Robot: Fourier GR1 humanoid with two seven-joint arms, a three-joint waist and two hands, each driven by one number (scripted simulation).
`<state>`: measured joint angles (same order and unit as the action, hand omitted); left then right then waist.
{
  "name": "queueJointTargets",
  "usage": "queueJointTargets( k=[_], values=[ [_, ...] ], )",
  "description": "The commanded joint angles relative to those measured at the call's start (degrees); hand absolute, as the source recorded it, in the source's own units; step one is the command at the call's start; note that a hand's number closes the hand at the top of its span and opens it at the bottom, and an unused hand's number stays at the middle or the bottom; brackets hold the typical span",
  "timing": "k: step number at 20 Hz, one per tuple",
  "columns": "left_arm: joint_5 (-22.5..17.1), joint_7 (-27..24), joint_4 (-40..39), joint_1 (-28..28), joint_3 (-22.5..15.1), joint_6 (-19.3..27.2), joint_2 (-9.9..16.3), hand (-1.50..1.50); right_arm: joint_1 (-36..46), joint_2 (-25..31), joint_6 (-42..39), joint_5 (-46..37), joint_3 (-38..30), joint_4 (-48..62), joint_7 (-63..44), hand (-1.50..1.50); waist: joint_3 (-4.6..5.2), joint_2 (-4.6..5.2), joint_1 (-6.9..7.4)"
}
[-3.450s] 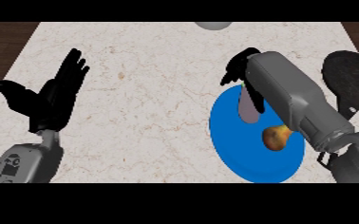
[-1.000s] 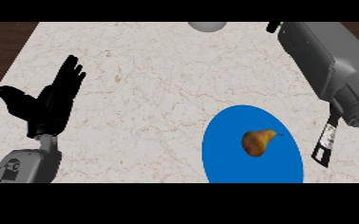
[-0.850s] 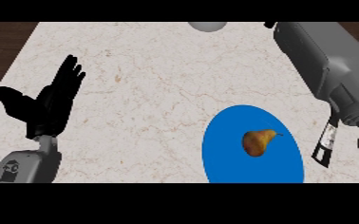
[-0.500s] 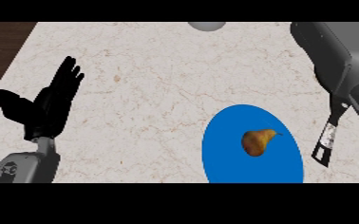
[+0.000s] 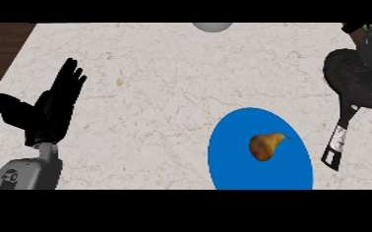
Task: Pick the eggplant from the plate and place it in the pan
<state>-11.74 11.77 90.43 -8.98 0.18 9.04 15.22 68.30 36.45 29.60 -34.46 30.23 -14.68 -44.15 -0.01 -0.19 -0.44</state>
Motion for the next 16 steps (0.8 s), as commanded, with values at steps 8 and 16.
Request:
queueJointTargets(
  k=[8, 16],
  values=[
    [1.49, 0.05, -0.65, -1.99, 0.07, -0.11, -1.11, 0.00, -14.38, 7.76, 9.03, 8.33, -12.27, 0.96, 20.63, 1.50, -0.11, 0.78, 1.42],
    [0.39, -0.87, -1.12, -2.01, 0.05, -2.48, -1.64, 0.00, -19.37, 7.05, 10.19, 12.31, -18.32, 7.14, 34.40, 1.50, -0.26, 1.45, 3.12]
  ],
)
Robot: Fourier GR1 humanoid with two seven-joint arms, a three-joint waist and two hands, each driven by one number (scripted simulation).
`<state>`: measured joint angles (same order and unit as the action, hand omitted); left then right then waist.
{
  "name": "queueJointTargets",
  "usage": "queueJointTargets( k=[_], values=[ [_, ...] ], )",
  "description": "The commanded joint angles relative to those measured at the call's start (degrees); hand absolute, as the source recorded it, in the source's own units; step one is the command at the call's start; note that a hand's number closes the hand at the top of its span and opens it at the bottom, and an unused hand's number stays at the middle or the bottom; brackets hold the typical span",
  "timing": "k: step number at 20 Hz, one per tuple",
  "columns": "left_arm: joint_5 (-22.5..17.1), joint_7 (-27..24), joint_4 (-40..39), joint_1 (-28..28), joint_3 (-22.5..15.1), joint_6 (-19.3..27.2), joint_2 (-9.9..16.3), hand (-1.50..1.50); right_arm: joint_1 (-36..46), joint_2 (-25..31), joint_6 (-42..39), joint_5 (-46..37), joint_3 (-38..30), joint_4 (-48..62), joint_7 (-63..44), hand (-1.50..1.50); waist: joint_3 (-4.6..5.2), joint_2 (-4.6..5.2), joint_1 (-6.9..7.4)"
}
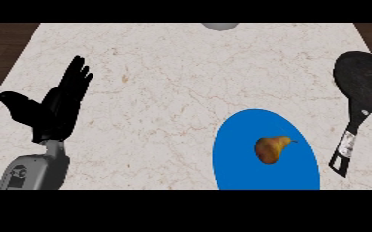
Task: Pick the eggplant from the plate and place it in the pan
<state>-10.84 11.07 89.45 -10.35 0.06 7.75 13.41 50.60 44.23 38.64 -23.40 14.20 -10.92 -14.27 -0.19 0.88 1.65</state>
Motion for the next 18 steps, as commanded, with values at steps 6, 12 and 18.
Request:
queueJointTargets(
  k=[6, 12, 18],
  values=[
    [0.03, 3.15, 4.38, -0.45, -0.33, -0.44, 0.89, 0.00, -1.70, -0.86, -2.33, 5.75, -7.28, 8.02, -0.14, -1.50, -0.18, 0.40, 1.97],
    [0.03, 1.87, 0.71, -3.15, 1.17, -0.19, 0.49, 0.00, -6.00, -1.81, -5.72, 10.59, -12.29, 7.11, 7.53, -1.50, -0.27, 0.76, 1.22],
    [0.22, 1.93, 0.17, -3.01, 1.38, 0.01, 0.01, 0.00, -7.50, 0.24, -1.92, 17.59, -19.93, 1.86, 18.08, -1.50, -0.16, 0.12, -0.07]
  ],
)
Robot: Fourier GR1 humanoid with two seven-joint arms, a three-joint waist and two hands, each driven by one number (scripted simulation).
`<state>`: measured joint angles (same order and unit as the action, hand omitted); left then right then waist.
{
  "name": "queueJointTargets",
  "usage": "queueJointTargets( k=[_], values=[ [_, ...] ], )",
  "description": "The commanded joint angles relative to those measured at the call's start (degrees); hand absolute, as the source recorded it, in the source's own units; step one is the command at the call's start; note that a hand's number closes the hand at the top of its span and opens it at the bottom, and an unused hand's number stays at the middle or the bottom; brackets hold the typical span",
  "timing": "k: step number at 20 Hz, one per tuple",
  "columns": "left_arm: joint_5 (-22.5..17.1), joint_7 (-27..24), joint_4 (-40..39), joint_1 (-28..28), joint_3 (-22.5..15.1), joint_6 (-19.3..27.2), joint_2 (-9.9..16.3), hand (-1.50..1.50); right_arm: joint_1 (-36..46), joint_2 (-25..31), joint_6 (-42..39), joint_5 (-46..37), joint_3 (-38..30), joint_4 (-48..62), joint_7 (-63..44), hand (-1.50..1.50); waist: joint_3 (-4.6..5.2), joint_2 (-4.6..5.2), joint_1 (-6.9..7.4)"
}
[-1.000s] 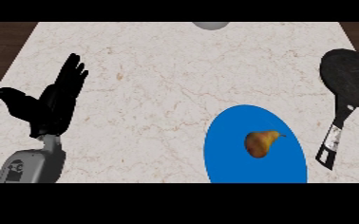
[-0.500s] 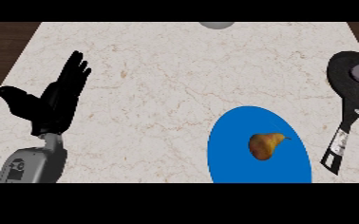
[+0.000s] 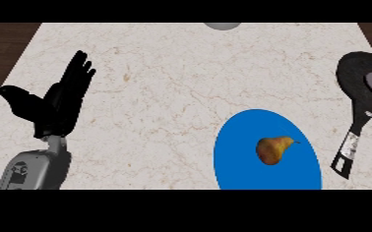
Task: Pick the eggplant from the plate and place it in the pan
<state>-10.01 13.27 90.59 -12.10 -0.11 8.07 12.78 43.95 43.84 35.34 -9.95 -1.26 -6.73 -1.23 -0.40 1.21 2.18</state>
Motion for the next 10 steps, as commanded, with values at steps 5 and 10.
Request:
queueJointTargets(
  k=[5, 10],
  values=[
    [0.32, 0.38, 0.62, 1.35, 1.01, 0.46, 0.31, 0.00, -6.59, 1.40, -0.88, 14.75, -15.25, -7.03, 15.29, -1.50, 0.11, -0.90, -2.36],
    [0.37, -1.44, 0.32, 4.09, 2.23, -0.52, 1.02, 0.00, -15.71, 1.35, -8.67, 23.33, -23.22, -12.21, 25.30, -1.50, 0.35, -1.48, -3.43]
  ],
)
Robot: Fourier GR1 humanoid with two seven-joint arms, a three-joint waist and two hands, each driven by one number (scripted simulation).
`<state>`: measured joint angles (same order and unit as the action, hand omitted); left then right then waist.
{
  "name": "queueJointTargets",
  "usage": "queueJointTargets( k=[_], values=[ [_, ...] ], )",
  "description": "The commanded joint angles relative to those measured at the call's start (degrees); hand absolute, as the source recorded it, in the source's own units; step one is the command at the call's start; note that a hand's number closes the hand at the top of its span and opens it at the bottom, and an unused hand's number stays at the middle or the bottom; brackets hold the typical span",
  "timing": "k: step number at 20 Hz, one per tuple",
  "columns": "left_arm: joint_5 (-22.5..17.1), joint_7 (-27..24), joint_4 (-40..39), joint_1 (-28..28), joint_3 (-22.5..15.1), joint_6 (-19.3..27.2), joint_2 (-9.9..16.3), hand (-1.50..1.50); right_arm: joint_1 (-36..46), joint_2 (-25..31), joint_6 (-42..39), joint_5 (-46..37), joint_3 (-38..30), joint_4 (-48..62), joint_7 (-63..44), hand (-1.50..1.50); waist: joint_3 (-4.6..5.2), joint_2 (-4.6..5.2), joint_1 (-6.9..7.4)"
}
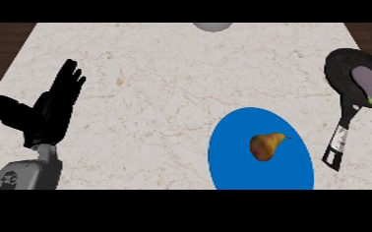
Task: Pick the eggplant from the plate and place it in the pan
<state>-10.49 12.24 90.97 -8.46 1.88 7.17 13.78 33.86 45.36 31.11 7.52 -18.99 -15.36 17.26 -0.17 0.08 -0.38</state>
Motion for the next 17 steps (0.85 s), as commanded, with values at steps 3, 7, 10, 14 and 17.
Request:
queueJointTargets(
  k=[3, 7, 10, 14, 17],
  values=[
    [1.54, 0.84, -0.23, 0.38, -0.91, 1.43, -1.35, 0.00, -10.93, -2.90, -10.69, 9.92, -8.29, -7.43, 11.61, -1.50, 0.19, -0.54, -1.46],
    [1.05, 0.27, 1.46, 2.72, 0.22, -0.15, -0.13, 0.00, -19.98, -1.76, -19.72, 12.89, -9.13, -13.80, 11.58, -1.50, 0.31, -0.65, -1.25],
    [0.50, 0.91, 0.32, 0.05, 1.22, -0.34, -0.32, 0.00, -27.82, -3.67, -19.91, 15.19, -10.39, -20.73, 12.37, -1.50, 0.30, -0.46, -1.11],
    [2.16, 4.58, 4.66, 0.19, -0.11, 1.76, -1.95, 0.00, -34.29, -7.65, -14.20, 15.87, -10.22, -32.97, 9.01, -1.50, 0.25, -0.30, -0.30],
    [1.99, 0.15, -1.71, -1.90, 1.96, -0.27, -1.09, 0.00, -38.94, -5.37, -13.19, 15.47, -8.75, -44.50, -0.42, -1.50, 0.34, -0.29, -0.71]
  ],
)
